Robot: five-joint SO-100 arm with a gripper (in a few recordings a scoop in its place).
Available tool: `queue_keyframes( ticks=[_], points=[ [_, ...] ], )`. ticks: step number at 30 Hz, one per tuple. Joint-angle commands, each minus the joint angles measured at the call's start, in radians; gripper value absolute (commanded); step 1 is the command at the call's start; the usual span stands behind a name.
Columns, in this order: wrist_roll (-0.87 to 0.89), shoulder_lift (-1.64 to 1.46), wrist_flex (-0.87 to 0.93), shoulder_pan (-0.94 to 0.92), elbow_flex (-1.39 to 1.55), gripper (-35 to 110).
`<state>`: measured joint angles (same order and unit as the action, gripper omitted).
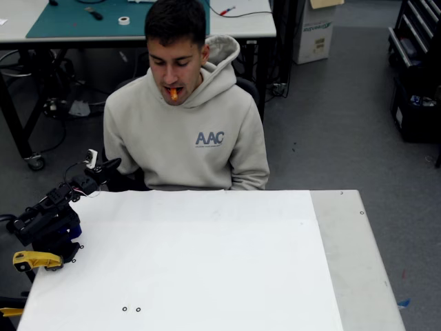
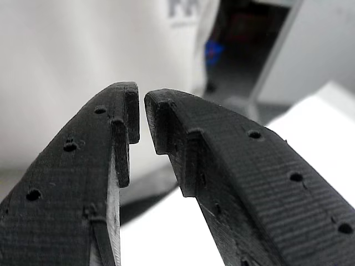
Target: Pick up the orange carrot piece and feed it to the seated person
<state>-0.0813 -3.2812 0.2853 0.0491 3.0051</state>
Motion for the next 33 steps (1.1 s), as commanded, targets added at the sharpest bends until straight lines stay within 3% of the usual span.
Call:
queue_keyframes(
  ticks=[1, 15, 23, 33],
  points=[
    [0.060, -0.003, 0.152, 0.008, -0.028, -2],
    [0.087, -0.006, 0.721, 0.009, -0.032, -2],
    [0.077, -0.017, 0.850, 0.020, -0.078, -2],
    [0.077, -0.017, 0.857, 0.020, -0.078, -2]
  ],
)
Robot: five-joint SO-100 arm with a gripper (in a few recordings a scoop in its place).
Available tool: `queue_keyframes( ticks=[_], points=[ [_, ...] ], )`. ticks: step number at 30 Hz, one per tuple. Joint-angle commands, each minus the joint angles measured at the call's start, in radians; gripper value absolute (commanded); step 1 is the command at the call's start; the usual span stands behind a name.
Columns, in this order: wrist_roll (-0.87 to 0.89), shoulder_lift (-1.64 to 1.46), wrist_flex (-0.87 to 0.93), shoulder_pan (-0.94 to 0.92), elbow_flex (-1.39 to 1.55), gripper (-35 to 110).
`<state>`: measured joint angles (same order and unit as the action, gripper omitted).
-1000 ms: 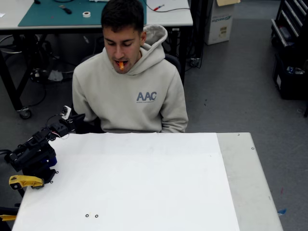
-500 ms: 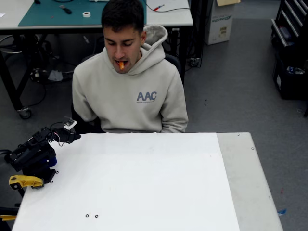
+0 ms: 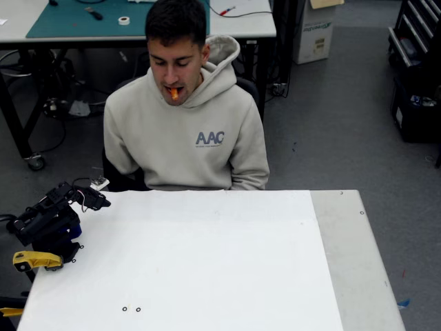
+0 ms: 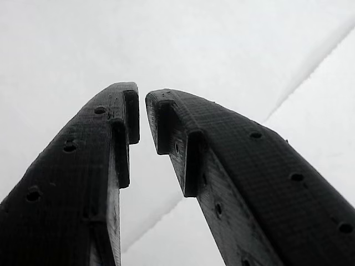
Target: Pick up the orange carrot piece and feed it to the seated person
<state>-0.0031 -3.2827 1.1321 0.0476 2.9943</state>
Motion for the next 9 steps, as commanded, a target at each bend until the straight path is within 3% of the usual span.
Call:
queue_keyframes(
  ticks=[1, 9],
  points=[
    [0.002, -0.015, 0.011, 0.021, -0.067, -2],
    [0.009, -0.015, 0.011, 0.012, -0.067, -2]
  ],
)
